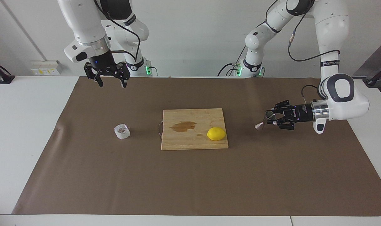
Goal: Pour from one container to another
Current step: 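Carry the metal cup with the left gripper onto the cutting board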
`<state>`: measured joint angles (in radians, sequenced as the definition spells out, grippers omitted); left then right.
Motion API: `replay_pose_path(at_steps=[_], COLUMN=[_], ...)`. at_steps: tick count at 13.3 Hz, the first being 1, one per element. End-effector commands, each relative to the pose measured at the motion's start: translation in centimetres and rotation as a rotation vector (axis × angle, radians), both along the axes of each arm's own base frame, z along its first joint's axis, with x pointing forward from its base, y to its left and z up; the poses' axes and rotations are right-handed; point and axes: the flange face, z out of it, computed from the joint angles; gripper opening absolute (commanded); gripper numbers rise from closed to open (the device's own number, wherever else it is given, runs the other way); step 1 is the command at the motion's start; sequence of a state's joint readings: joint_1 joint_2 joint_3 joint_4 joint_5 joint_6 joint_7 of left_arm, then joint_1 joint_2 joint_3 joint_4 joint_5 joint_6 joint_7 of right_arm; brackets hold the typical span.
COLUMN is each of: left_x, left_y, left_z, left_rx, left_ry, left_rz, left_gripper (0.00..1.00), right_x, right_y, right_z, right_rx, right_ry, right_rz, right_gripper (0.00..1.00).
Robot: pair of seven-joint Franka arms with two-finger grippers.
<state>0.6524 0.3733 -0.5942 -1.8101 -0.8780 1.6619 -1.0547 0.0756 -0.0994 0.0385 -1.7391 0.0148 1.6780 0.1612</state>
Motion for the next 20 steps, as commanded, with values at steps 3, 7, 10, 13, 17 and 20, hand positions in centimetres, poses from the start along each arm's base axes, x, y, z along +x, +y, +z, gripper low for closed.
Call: replay_pose_path(at_steps=[3,7,10,13,17,20], left_x=[0.2,-0.1,-2.6,-5.1,-8.5,-10.4], left_y=[-9.2,-16.8,-22.7,-27.8,-31.8,-33.0], left_z=[3.4,2.9,0.6,-0.7,-2.7,-4.5], left_rx=[0.019,-0.019,0.006,0.026,0.091,0.134], left_ry=[0.028,0.073,0.078,0.081,0.077,0.093], left_rz=[0.071,0.195,0.303,0.391,0.453,0.496], left_gripper=[0.00,0.00,0.00,0.00,0.00,0.00], right_x=[-0.6,-0.6,-0.6,-0.6,-0.7,-0.6], right_y=[-0.3,-0.3,-0.2,-0.3,-0.2,-0.2], right_z=[0.1,0.1,0.1,0.1,0.2,0.1], right_rx=[0.010,0.010,0.010,0.010,0.010,0.010], right_ry=[-0.003,-0.002,-0.002,-0.002,-0.003,-0.003], right_rz=[-0.006,-0.006,-0.004,-0.007,-0.004,-0.006], right_gripper=[1.00,1.00,1.00,1.00,1.00,1.00])
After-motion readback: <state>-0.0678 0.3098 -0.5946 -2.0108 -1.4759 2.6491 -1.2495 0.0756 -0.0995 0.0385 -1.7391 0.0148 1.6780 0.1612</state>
